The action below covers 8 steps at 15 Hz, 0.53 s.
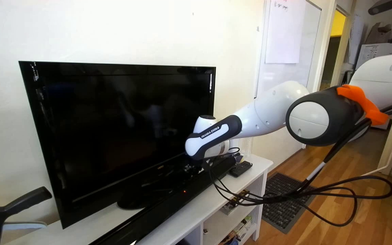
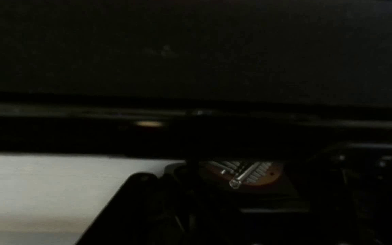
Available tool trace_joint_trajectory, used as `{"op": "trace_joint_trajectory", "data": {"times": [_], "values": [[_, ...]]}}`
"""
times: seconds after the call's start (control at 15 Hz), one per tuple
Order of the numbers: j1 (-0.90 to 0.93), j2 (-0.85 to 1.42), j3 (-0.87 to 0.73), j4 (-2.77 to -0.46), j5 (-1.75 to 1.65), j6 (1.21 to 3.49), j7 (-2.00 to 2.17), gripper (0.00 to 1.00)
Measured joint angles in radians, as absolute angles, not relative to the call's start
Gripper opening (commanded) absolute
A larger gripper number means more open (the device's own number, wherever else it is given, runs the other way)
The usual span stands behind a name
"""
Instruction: Move the brown object forward
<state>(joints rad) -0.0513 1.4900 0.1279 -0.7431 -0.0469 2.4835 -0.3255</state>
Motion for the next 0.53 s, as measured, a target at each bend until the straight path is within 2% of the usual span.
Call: {"op": "trace_joint_trajectory", "data": {"times": [0.53], "values": [[-0.031, 1.484, 0.129, -0.723, -0.047, 2.517, -0.329, 0.39]]}}
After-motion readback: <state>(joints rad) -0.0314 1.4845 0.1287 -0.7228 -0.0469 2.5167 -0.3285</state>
